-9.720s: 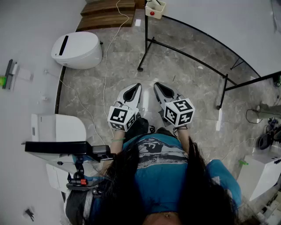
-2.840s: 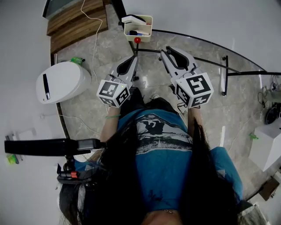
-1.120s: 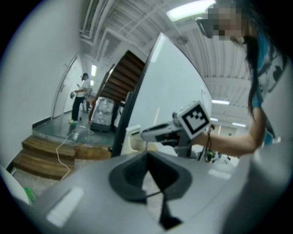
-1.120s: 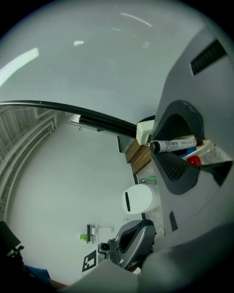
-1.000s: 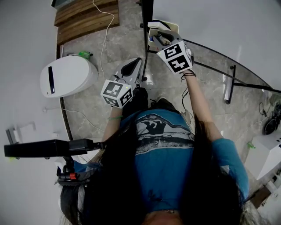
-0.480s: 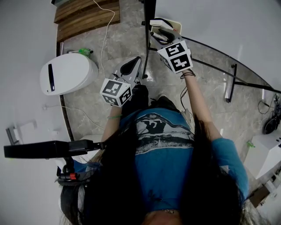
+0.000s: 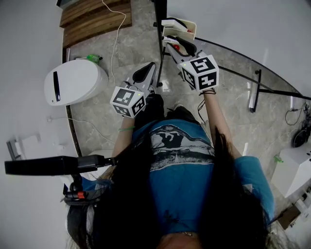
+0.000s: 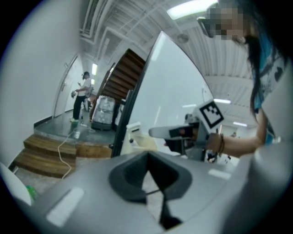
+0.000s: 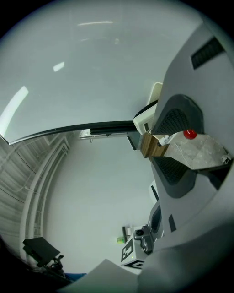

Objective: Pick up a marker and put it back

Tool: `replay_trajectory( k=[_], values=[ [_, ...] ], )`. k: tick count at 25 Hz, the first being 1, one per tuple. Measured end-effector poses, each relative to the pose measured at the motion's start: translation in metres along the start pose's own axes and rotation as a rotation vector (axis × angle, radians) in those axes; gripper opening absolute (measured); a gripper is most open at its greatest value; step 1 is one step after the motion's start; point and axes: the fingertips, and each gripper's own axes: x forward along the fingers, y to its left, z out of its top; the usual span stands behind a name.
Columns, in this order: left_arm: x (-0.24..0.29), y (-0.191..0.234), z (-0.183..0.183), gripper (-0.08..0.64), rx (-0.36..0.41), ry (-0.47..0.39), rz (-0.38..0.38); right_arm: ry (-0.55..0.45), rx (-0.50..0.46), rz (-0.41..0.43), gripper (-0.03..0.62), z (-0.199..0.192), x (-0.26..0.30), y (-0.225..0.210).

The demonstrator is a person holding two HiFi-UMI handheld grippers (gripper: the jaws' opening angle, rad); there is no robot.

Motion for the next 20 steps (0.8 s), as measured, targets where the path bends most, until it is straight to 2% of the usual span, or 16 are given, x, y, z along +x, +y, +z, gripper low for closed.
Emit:
replay_trajectory(
  k=[4, 9, 14, 20],
  values=[
    [0.002, -0.02, -0.005, 0.003, 0.008, 0.001, -0.003, -0.049, 0.123, 0.01, 0.146, -0.013, -0.037, 0.004],
    [0.0, -0.023, -0.007, 0.003, -0.007, 0.004, -0.003, -0.065, 0.257, 0.037, 0.126, -0.023, -0.055, 0.017],
    [-0.002, -0.066, -0.024, 0.003, -0.015, 0.005, 0.002, -0.051, 0.269, 0.034, 0.056, -0.049, -0.103, 0.025],
    [-0.017, -0.11, -0.05, 0.003, -0.025, 0.027, 0.029, -0.018, 0.295, 0.065, 0.032, -0.083, -0.141, 0.033]
  ],
)
